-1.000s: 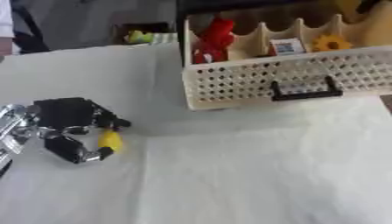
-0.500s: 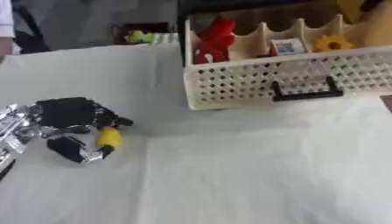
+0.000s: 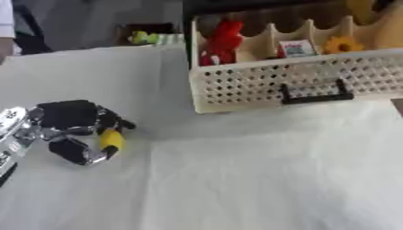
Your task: Pick up objects from table and place into drawer.
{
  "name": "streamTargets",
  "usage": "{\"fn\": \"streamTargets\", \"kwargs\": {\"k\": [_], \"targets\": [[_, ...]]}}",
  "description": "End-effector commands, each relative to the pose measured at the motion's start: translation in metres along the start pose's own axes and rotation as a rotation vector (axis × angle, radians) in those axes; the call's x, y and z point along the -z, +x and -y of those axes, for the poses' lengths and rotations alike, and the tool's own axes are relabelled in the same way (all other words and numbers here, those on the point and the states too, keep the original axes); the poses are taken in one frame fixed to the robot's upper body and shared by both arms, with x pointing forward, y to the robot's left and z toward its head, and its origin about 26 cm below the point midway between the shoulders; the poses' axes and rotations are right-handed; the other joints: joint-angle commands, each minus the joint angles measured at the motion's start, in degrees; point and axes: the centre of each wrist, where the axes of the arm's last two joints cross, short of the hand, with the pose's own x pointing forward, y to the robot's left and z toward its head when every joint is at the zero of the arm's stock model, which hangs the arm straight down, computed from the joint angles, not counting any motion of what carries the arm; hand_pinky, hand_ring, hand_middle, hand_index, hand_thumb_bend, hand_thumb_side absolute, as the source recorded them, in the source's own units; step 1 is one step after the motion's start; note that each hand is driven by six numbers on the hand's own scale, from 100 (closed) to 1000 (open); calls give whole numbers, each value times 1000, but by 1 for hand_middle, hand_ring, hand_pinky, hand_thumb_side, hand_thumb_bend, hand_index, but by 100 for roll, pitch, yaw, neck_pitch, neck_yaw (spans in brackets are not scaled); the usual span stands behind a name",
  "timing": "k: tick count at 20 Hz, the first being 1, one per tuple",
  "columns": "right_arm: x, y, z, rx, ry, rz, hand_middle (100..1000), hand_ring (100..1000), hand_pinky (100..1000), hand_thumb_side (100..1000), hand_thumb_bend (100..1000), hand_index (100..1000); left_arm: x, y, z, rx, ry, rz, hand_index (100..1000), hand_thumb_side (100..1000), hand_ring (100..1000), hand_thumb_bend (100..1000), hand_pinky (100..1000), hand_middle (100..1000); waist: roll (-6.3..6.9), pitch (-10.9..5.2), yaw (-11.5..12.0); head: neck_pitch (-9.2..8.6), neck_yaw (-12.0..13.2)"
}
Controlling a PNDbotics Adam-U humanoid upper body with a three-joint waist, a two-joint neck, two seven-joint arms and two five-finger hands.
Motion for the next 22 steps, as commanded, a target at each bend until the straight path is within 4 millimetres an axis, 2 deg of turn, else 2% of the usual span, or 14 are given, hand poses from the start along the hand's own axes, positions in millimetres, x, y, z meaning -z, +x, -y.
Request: {"fn": "streamTargets", "kwargs": {"k": [1,6,13,16,20,21,22], "targets": [[3,10,3,-22,-6,30,196,597,476,1000,100,481,-8,-6,9,-27,-79,-10,937,789,458,100,100,565,-56,-92,16,-21,13],[2,10,4,-19,-17,30,196,596,476,1000,100,479,-9,-5,8,-55,-83,-8,885,664,443,100,100,539,-69,-104,10,-7,10],[3,10,4,-14,-23,30,195,595,476,1000,100,477,-10,-5,7,-97,-59,-23,638,478,402,100,100,514,-74,-122,9,7,0],[2,10,4,-14,-26,30,195,595,476,1000,100,477,-10,-5,8,-126,-41,-35,598,451,410,100,100,541,-74,-127,7,2,-2],[2,9,4,-12,-28,30,194,595,475,1000,100,477,-10,-5,8,-148,-39,-38,615,553,431,100,100,554,-81,-129,6,12,-6],[2,9,4,-11,-27,29,194,594,475,1000,100,477,-10,-4,8,-153,-35,-36,660,684,467,100,100,584,-83,-129,7,17,-6],[2,9,4,-9,-26,27,193,594,475,1000,100,476,-10,-3,6,-155,-22,-29,716,779,506,100,145,606,-86,-128,7,15,-6]]}}
